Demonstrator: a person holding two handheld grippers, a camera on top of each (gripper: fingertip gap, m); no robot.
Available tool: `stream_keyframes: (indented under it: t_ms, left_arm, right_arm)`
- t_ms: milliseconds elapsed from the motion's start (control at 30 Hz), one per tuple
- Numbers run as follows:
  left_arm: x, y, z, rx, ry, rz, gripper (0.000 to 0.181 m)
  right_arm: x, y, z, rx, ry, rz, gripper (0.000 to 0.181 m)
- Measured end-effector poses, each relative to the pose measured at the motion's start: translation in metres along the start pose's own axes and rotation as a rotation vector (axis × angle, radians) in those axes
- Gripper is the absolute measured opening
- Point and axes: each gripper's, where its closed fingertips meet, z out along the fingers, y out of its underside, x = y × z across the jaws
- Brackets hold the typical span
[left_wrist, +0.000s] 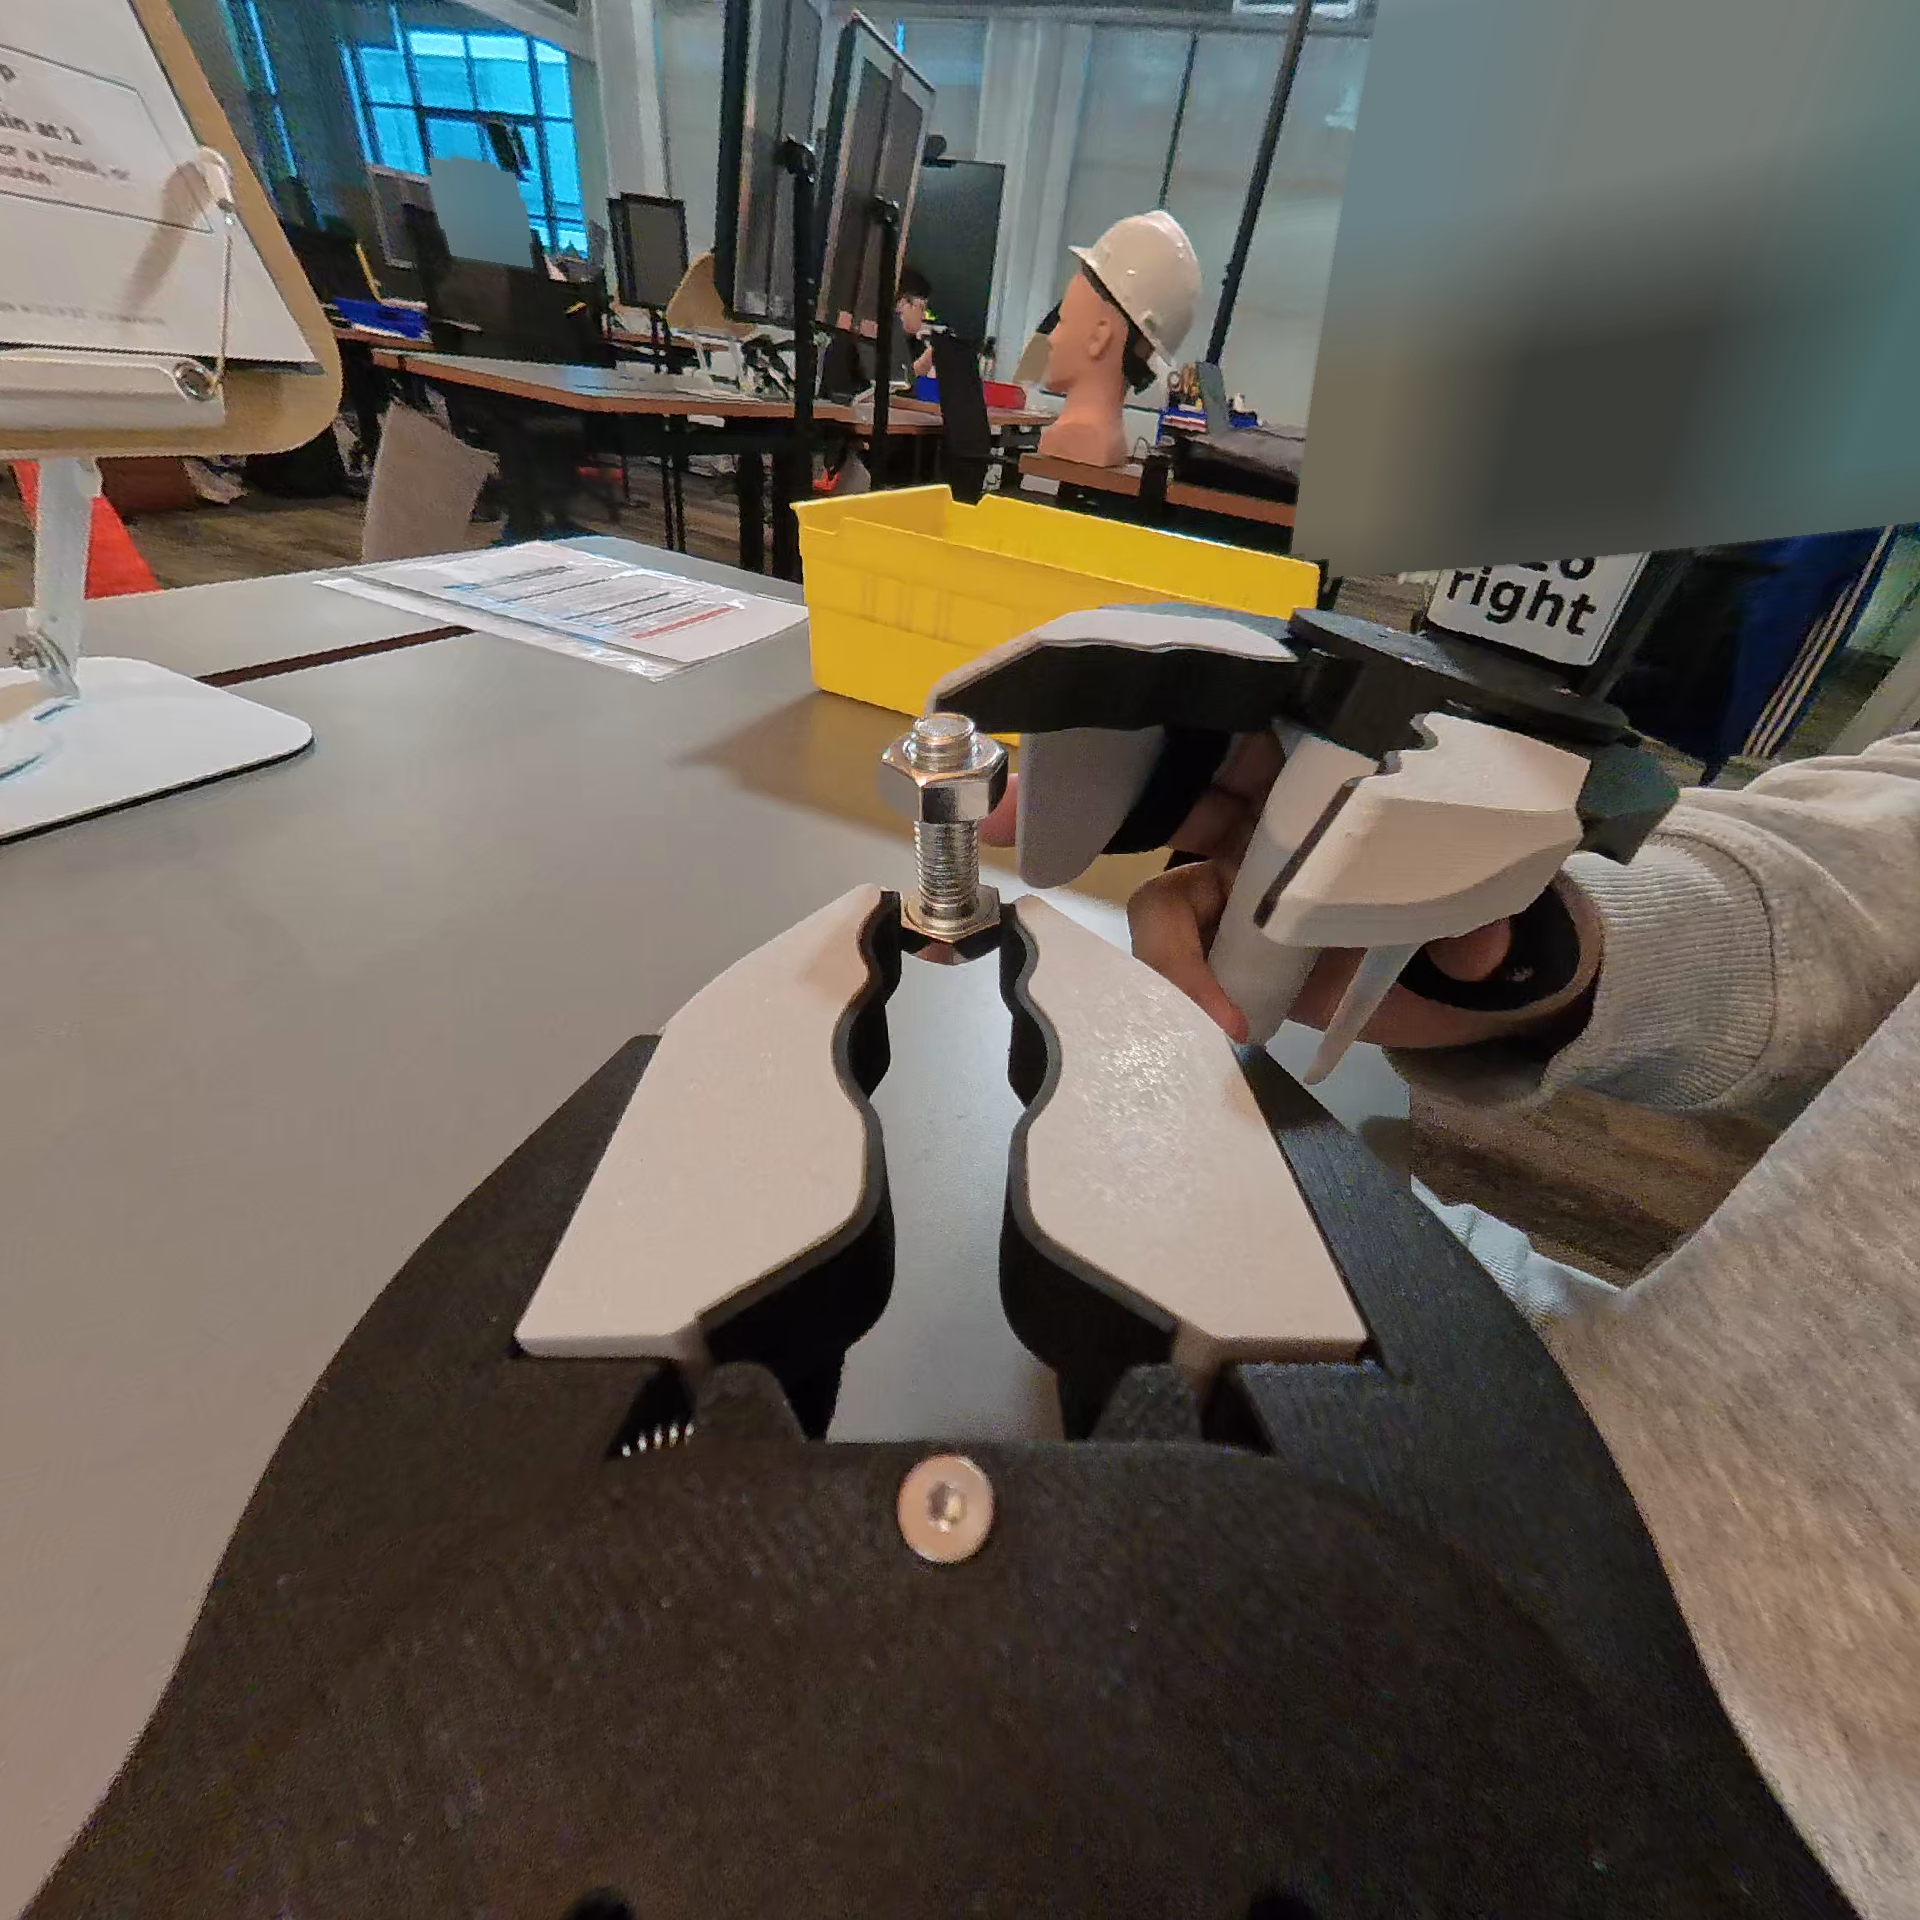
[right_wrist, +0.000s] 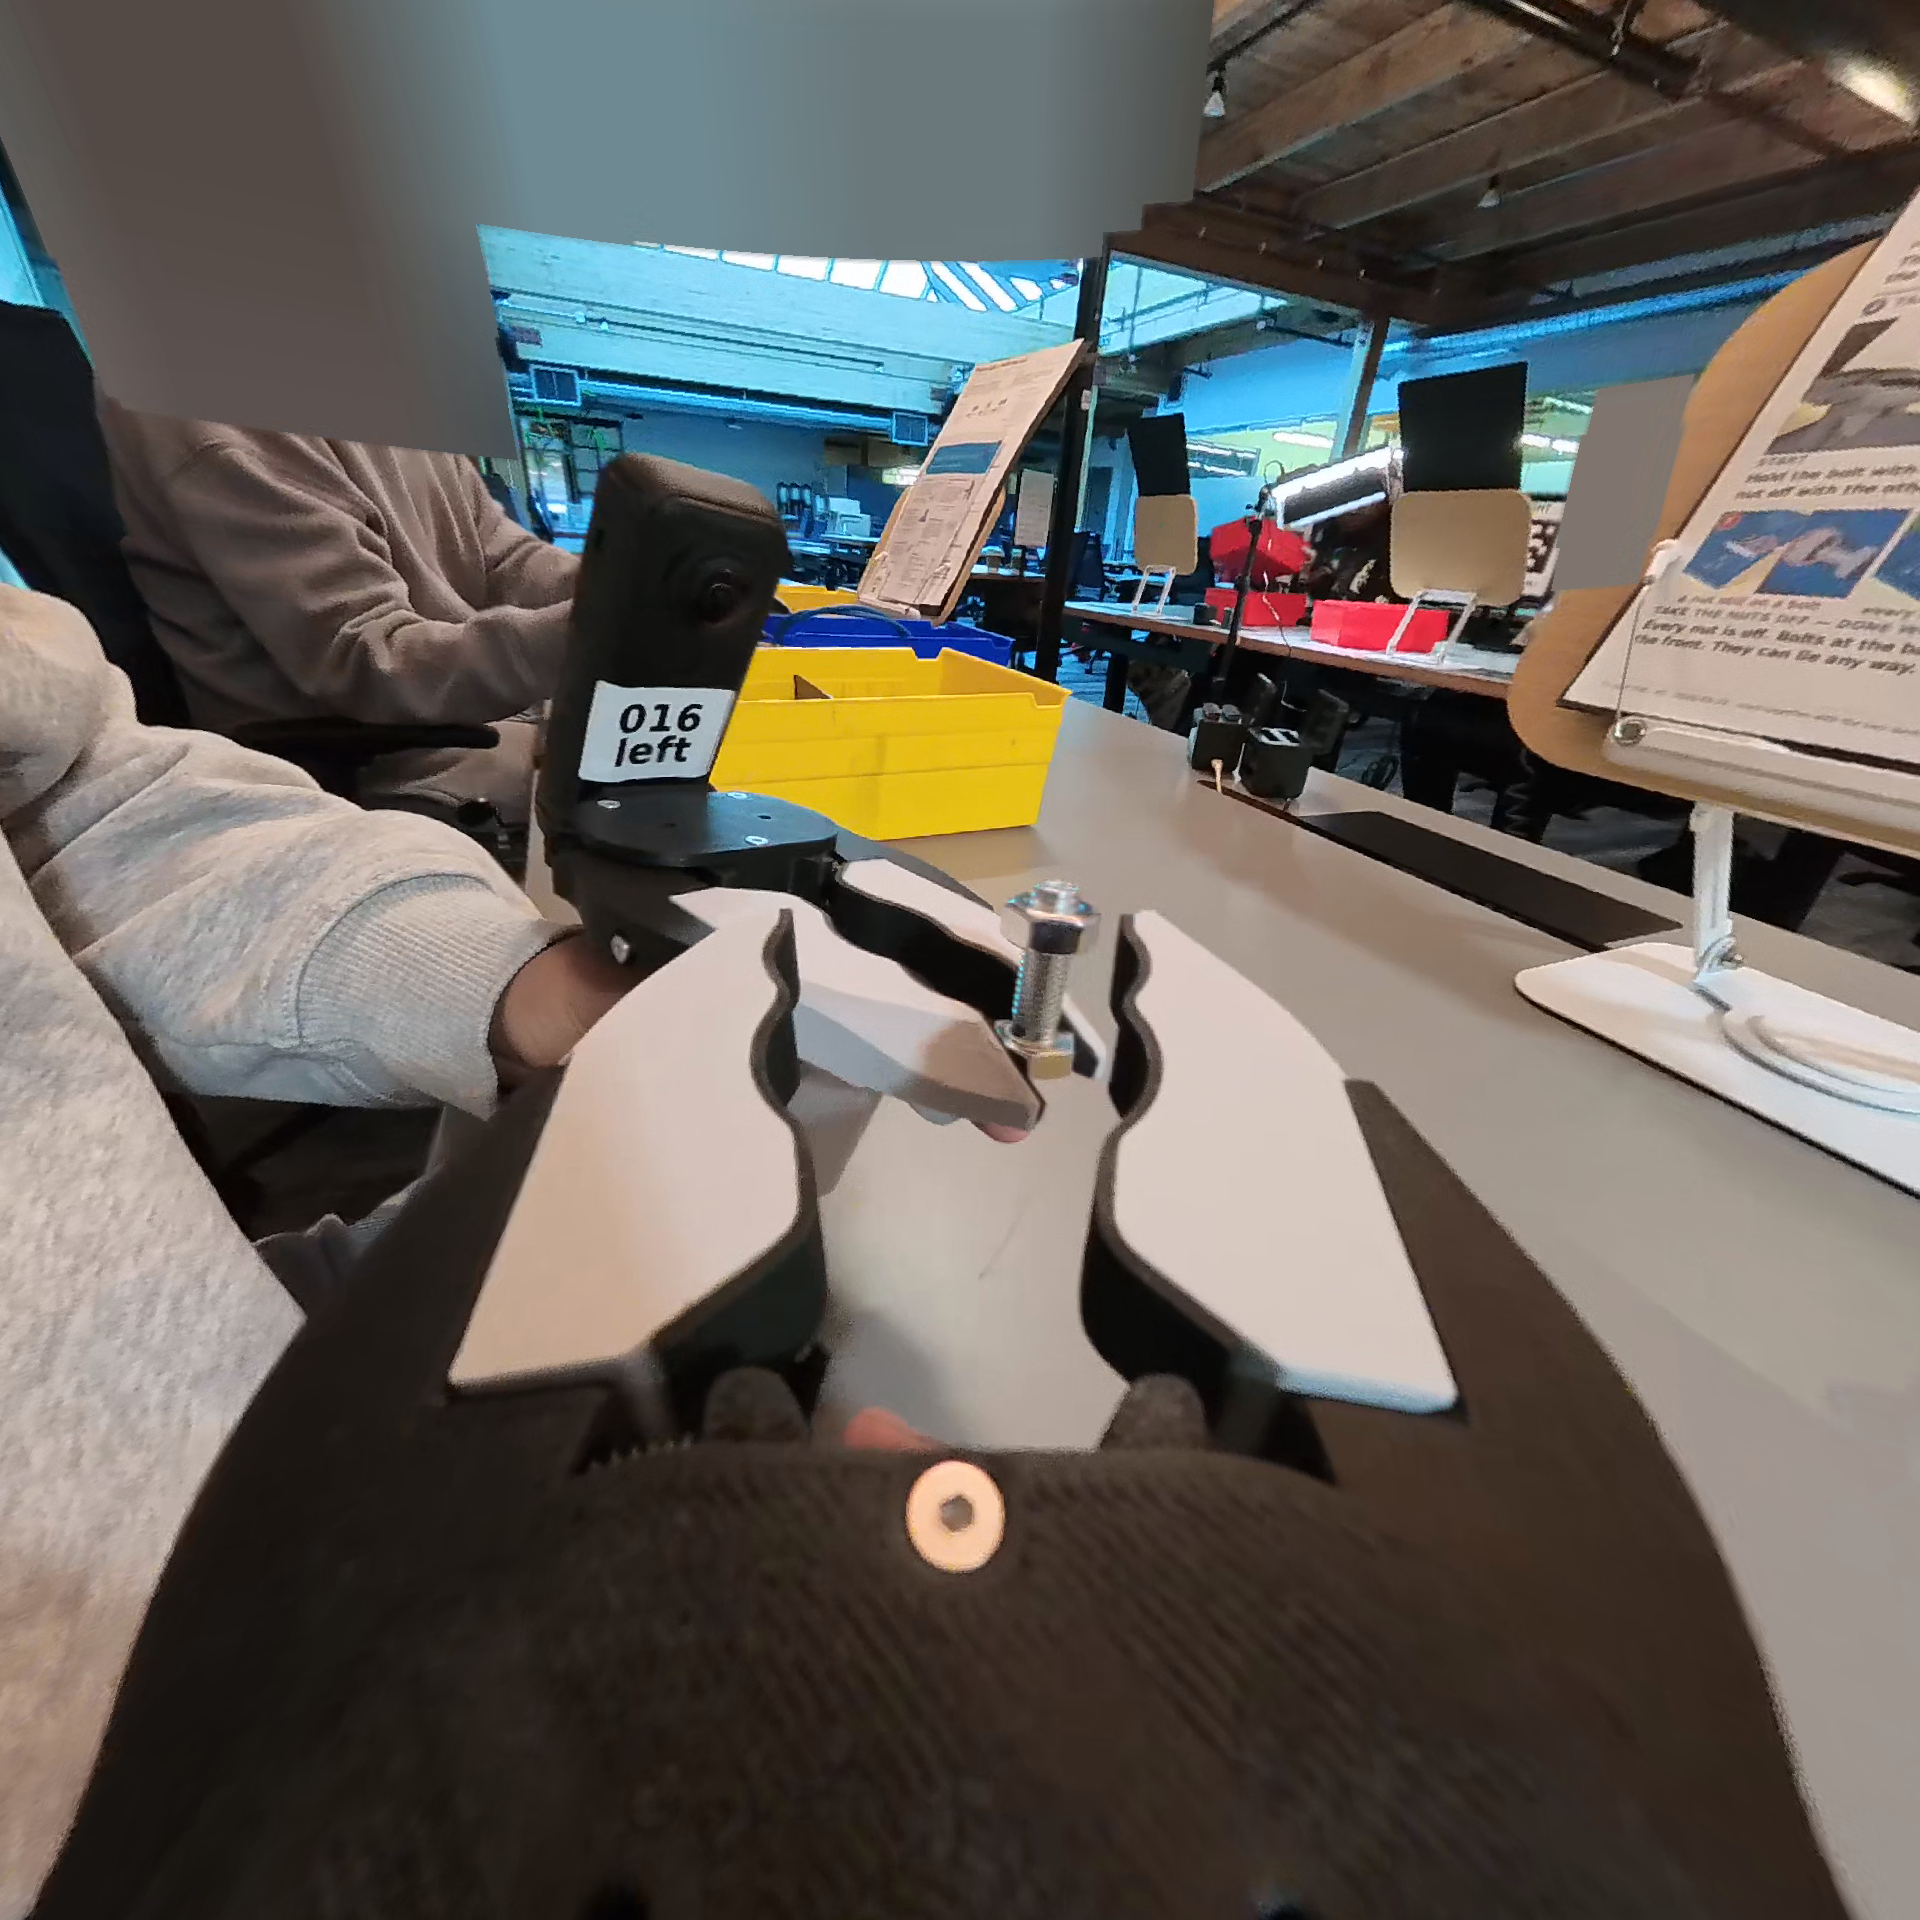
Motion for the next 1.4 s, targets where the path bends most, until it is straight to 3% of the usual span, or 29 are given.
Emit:
stream_keyframes:
  t_ms: [400,700,1100,1400]
  left_arm:
    - [-0.003,-0.001,-0.001,0.007,-0.004,-0.026,0.019]
    - [0.006,0.000,0.001,-0.004,0.022,0.030,0.019]
    - [0.040,0.001,-0.001,0.000,0.219,0.092,0.019]
    - [0.042,0.003,0.000,-0.013,0.235,0.088,0.019]
  right_arm:
    - [-0.006,0.003,0.001,-0.027,-0.038,0.009,0.048]
    - [0.009,-0.003,-0.007,0.005,0.005,0.030,0.042]
    - [-0.002,-0.008,-0.017,0.024,-0.211,0.140,0.033]
    - [-0.012,-0.002,-0.019,-0.021,-0.275,0.097,0.021]
